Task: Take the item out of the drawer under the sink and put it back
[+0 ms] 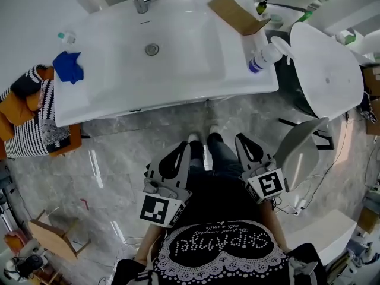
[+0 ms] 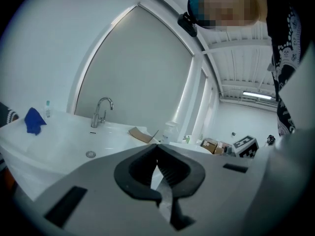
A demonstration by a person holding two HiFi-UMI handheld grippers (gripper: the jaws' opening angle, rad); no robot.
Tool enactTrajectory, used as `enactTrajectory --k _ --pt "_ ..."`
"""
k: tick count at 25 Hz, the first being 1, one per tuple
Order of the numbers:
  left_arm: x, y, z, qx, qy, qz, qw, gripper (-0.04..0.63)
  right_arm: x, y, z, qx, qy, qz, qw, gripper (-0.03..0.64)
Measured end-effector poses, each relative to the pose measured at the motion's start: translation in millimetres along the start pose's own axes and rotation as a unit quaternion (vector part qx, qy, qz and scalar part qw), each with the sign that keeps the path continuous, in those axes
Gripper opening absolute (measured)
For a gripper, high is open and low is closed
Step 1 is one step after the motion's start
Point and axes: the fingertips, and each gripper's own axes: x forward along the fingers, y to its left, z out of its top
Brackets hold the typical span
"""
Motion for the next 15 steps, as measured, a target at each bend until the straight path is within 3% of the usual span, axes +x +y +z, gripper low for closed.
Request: enactTrajectory --k 7,15 --pt "5.6 8.7 -21.4 -0.015 0.030 -0.005 0.9994 0.005 38.6 -26.8 -46.3 0.050 0.032 -0.024 0.998 0.021" --pt "16.1 19.2 -47.6 -0.022 0.068 -0.001 0.9974 0.005 95.5 -42.3 -105.0 0.040 0.067 -0.025 0.997 0.023"
